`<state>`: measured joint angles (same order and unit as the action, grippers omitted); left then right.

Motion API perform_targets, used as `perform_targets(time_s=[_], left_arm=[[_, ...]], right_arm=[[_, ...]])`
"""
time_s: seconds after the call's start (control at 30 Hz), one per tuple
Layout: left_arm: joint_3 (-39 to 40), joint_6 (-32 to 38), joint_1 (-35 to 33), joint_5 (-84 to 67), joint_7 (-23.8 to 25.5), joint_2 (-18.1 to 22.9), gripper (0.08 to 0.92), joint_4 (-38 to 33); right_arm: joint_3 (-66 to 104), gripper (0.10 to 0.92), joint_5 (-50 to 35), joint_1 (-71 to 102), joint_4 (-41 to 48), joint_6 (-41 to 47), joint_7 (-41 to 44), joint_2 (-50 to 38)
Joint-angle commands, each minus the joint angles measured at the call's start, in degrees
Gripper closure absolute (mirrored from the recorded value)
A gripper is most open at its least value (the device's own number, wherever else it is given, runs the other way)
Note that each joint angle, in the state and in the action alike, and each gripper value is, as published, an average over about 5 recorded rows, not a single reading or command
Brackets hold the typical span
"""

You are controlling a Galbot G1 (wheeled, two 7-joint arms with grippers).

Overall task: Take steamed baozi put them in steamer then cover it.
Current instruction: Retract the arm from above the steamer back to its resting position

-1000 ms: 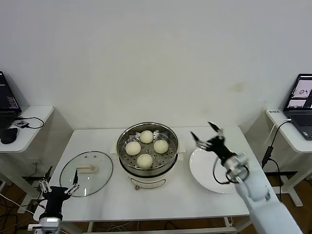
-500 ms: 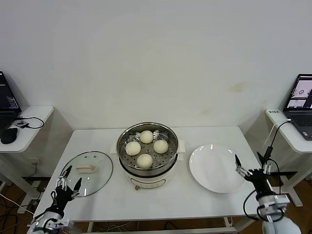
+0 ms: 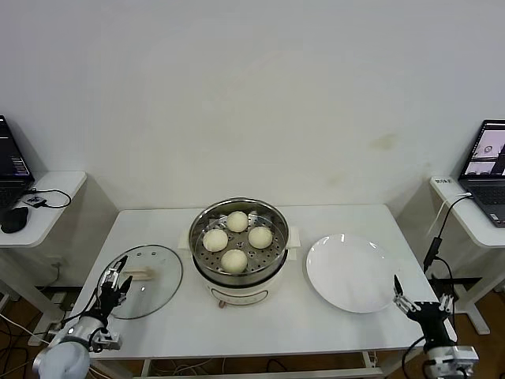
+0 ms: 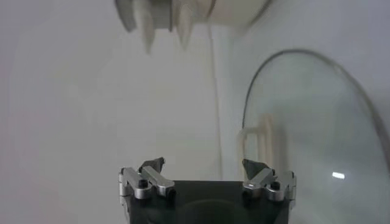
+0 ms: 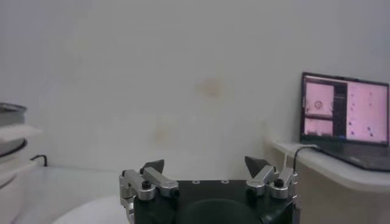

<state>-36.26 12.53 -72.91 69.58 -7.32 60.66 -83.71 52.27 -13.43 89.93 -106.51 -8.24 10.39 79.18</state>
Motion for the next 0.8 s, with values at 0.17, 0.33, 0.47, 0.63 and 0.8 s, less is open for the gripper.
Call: perform_targets(time_s=[0.17, 0.33, 0.47, 0.63, 0.8], left_arm=[[2.5, 0.5, 9.4, 4.2, 0.2, 0.0, 0.177, 10.7], [2.7, 0.6, 11.0, 4.3, 0.1, 0.4, 0.177, 11.6], [3.0, 0.8, 12.2, 4.3, 0.0, 0.3, 0.177, 12.1], [3.6, 1.0, 13.3, 4.4, 0.1, 0.6, 0.177, 13.2], [3.8, 1.1, 14.1, 4.5, 0.1, 1.4, 0.177, 14.3]], right_arm=[[1.6, 0.202, 0.7, 2.1, -0.1, -0.6, 0.2, 2.0], [1.4, 0.203, 1.1, 2.2, 0.1, -0.7, 0.3, 2.4], [1.1, 0.203, 1.6, 2.2, 0.4, -0.9, 0.4, 2.6], [0.7, 0.203, 2.1, 2.2, 0.5, -1.4, 0.5, 3.0], [0.2, 0.202, 2.6, 2.2, 0.6, -1.5, 0.6, 3.4]])
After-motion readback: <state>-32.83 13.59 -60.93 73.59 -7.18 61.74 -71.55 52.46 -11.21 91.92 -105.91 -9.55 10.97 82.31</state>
